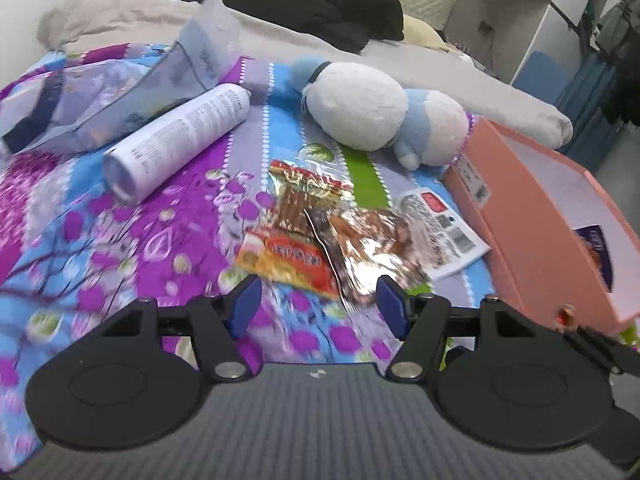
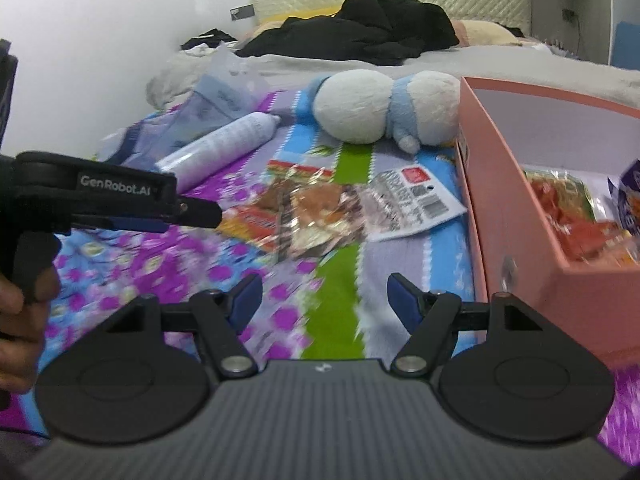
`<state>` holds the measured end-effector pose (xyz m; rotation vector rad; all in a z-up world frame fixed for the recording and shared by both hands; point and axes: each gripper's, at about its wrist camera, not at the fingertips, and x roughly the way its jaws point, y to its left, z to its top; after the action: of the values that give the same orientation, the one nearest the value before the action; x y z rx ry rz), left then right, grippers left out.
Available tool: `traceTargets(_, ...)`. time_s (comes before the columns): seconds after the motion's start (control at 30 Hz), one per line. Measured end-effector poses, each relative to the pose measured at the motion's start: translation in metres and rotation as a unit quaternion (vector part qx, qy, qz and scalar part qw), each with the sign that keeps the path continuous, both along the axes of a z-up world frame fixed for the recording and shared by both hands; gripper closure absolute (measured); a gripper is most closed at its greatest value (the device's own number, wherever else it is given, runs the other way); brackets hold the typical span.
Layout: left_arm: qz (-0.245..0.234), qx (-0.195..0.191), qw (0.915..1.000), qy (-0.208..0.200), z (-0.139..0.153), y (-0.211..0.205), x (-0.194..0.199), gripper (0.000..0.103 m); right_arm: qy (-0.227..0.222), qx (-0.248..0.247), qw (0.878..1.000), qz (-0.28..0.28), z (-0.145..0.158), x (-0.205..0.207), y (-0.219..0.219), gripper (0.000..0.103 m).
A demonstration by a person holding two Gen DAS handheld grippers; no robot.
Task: Organize snacks
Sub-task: 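Grasp the clear stick-snack packet with the left gripper while the right grasps the printed bag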
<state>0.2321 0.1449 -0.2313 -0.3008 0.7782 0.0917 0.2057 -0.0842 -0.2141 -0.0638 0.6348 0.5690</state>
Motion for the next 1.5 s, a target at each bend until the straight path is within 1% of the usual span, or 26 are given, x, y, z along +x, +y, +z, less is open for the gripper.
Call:
traceTargets(0.1,-0.003,0.001,1.0000,0.001,-0.013,0.011,0.024,0.035,-0.009,-0.007,1.000,0.005,-0.013,0.022,0.013,0.031)
traceTargets(0.23,-0.003,0.006,1.0000,0.000,-0.024,0.028,0.053,0.035,-0.020,-0.005,1.000,0.018,-0.022,0.043,0.031,0.030)
traceTargets(0.3,-0.003,0.002,1.0000,0.000,-0.029,0.036,0.066,0.035,-0.023,-0.015,0.999,0.022,-0.027,0.054,0.041,0.017)
traceTargets(0.33,-0.003,0.000,1.0000,0.000,-0.031,0.041,0.071,0.035,-0.026,-0.020,0.999,0.023,-0.029,0.060,0.046,0.015)
traceTargets(0.47,0.003,-0.005,1.0000,-0.001,-0.042,0.053,0.091,0.035,-0.035,-0.040,0.998,0.033,-0.032,0.084,0.063,0.015)
traceTargets(0.53,0.007,-0.018,0.9998,0.001,-0.050,0.057,0.097,0.035,-0.044,-0.046,0.997,0.035,-0.032,0.094,0.069,0.015)
traceTargets(0.57,0.008,-0.025,0.9997,0.000,-0.053,0.058,0.099,0.035,-0.051,-0.053,0.997,0.034,-0.033,0.098,0.073,0.015)
traceTargets(0.63,0.008,-0.024,0.9997,-0.005,-0.058,0.058,0.102,0.035,-0.062,-0.073,0.995,0.033,-0.036,0.108,0.079,0.015)
traceTargets(0.67,0.006,-0.021,0.9997,-0.007,-0.059,0.057,0.103,0.035,-0.063,-0.082,0.994,0.033,-0.039,0.113,0.081,0.015)
traceTargets(0.73,0.005,-0.021,0.9997,-0.010,-0.059,0.057,0.104,0.035,-0.057,-0.097,0.993,0.031,-0.044,0.122,0.084,0.008)
traceTargets(0.77,0.005,-0.024,0.9997,-0.010,-0.060,0.057,0.104,0.035,-0.058,-0.099,0.993,0.029,-0.046,0.124,0.084,0.001)
traceTargets(0.83,0.005,-0.028,0.9995,-0.011,-0.059,0.059,0.103,0.035,-0.051,-0.105,0.993,0.025,-0.049,0.128,0.084,0.000)
traceTargets(0.93,0.008,-0.034,0.9993,-0.013,-0.059,0.060,0.102,0.035,-0.021,-0.084,0.996,0.025,-0.052,0.131,0.076,0.000)
traceTargets(0.97,0.009,-0.034,0.9993,-0.013,-0.059,0.060,0.102,0.035,-0.014,-0.078,0.997,0.026,-0.052,0.131,0.073,0.004)
traceTargets(1.0,0.009,-0.032,0.9994,-0.012,-0.059,0.059,0.102,0.034,-0.012,-0.076,0.997,0.027,-0.052,0.130,0.071,0.011)
traceTargets(1.03,0.008,-0.031,0.9994,-0.011,-0.058,0.058,0.102,0.034,-0.013,-0.076,0.997,0.031,-0.052,0.128,0.070,0.016)
traceTargets(1.07,0.007,-0.030,0.9995,-0.010,-0.058,0.057,0.103,0.030,-0.014,-0.076,0.996,0.034,-0.051,0.125,0.069,0.024)
traceTargets(1.1,0.004,-0.034,0.9993,-0.010,-0.058,0.057,0.103,0.022,-0.014,-0.073,0.997,0.036,-0.051,0.123,0.068,0.030)
traceTargets(1.13,0.002,-0.040,0.9991,-0.010,-0.057,0.056,0.104,0.018,-0.014,-0.072,0.997,0.037,-0.050,0.121,0.067,0.033)
traceTargets(1.17,0.000,-0.043,0.9990,-0.010,-0.057,0.055,0.104,0.013,-0.018,-0.074,0.996,0.037,-0.048,0.118,0.068,0.038)
traceTargets(1.2,-0.002,-0.042,0.9991,-0.009,-0.057,0.053,0.105,0.012,-0.022,-0.077,0.996,0.037,-0.046,0.115,0.068,0.041)
traceTargets(1.3,-0.007,-0.025,0.9997,-0.001,-0.056,0.047,0.108,0.012,-0.033,-0.081,0.996,0.022,-0.039,0.107,0.065,0.043)
traceTargets(1.37,-0.014,-0.023,0.9996,-0.001,-0.056,0.045,0.109,0.012,-0.042,-0.082,0.996,0.007,-0.034,0.100,0.062,0.044)
traceTargets(1.43,-0.022,-0.024,0.9995,-0.003,-0.056,0.043,0.110,0.012,-0.037,-0.079,0.996,0.000,-0.029,0.093,0.057,0.044)
traceTargets(1.5,-0.030,-0.013,0.9995,0.001,-0.057,0.037,0.114,0.012,-0.035,-0.086,0.996,0.005,-0.026,0.085,0.056,0.044)
